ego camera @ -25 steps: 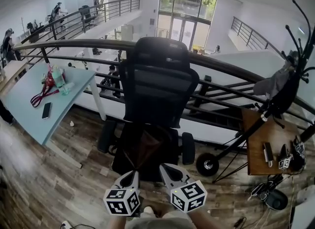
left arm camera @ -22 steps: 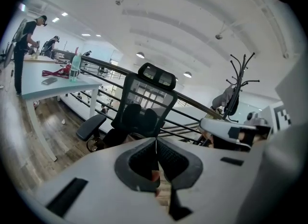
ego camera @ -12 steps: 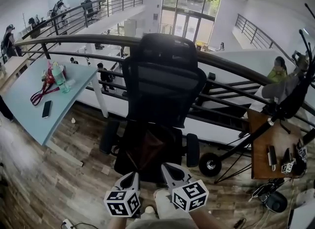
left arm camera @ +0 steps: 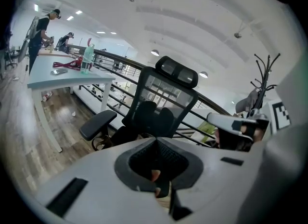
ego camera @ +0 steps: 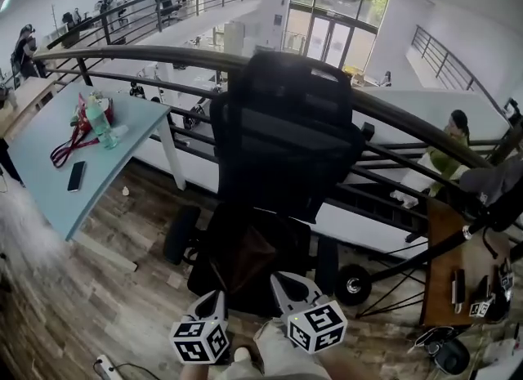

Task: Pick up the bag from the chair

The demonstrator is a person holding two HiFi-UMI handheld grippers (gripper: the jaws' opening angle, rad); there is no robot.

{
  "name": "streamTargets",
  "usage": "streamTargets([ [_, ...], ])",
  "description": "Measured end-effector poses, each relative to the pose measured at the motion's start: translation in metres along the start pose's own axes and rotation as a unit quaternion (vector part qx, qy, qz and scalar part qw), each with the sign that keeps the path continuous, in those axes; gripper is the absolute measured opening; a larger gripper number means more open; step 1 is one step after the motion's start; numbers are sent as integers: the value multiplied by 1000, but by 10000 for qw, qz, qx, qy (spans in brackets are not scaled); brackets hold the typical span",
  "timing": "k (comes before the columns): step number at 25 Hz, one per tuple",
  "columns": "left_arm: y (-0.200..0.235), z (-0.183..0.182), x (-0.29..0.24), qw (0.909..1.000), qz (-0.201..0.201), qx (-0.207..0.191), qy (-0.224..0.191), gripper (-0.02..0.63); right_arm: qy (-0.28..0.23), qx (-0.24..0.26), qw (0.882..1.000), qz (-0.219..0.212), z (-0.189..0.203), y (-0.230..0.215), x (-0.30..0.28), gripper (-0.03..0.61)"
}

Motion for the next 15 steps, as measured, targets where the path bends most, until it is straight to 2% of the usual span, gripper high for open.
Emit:
streamTargets([
  [7,26,4,-46,9990,-306,303,128,3,116,66,9999,8,3,-41,-48,0],
  [15,60,30,-97,9953,-534,701,404,5,569,135,9982,-98,38,-74,-111,0],
])
Point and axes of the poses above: the fingertips, and each gripper's own axes: x backward along the fingers, y to its left, z out of its underside, the point moved 1 cm from there along x, backward along the fingers, and after that the axes turned 6 degrees about z, right-handed, at the moved point
